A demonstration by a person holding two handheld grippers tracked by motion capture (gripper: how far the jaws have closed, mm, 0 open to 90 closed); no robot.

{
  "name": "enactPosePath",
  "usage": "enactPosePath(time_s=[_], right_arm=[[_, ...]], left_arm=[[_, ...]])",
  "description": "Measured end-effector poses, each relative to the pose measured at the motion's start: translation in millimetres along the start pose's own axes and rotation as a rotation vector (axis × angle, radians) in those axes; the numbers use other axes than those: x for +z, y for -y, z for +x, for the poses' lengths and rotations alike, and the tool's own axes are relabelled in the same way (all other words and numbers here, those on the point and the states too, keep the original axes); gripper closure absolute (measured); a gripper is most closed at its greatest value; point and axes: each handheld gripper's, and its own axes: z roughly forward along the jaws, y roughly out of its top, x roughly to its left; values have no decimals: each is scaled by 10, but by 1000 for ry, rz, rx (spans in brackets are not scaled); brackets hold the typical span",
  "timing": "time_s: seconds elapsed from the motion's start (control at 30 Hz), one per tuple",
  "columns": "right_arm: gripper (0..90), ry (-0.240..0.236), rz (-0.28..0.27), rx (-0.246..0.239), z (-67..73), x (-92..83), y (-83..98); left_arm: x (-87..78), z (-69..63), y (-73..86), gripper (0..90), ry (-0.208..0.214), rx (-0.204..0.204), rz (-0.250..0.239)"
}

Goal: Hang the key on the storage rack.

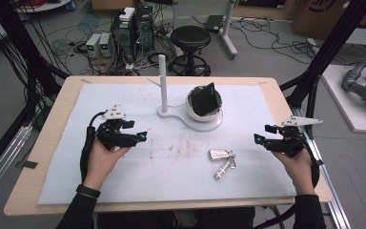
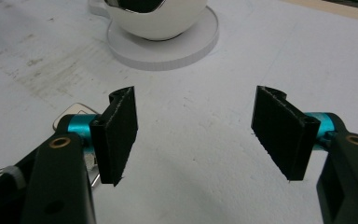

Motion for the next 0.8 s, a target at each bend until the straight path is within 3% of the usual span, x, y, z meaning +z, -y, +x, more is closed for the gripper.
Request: enactPosePath(time_s=[0.1, 0.37, 0.4, 0.43, 0.47, 0.63, 0.67, 0.7, 0.73, 0.8], right_arm=[[341, -13, 19, -10, 10, 27, 12], [344, -26, 24, -19, 22, 24, 18], [354, -35, 25, -26, 25, 24, 18], [406, -83, 34, -54, 41, 31, 21], [406, -83, 34, -54, 41, 31, 21], [471, -273, 125, -230, 207, 189, 47], [487, -319, 190, -309, 329, 281, 66], [487, -328, 210, -341, 367, 320, 73], [487, -328, 210, -341, 367, 320, 73], [492, -323, 278, -411, 483, 444, 92]], left_arm=[[64, -75, -23, 304, 25, 14, 1], [390, -447, -90, 334, 198, 68, 32], [432, -499, -96, 337, 218, 77, 41], [468, -549, -102, 338, 233, 82, 47], [499, -590, -105, 338, 249, 84, 50], [534, -659, -118, 338, 271, 95, 55], [519, -635, -115, 338, 268, 82, 48], [519, -635, -115, 338, 268, 82, 48], [505, -608, -110, 338, 269, 73, 42], [481, -568, -99, 338, 267, 56, 33]])
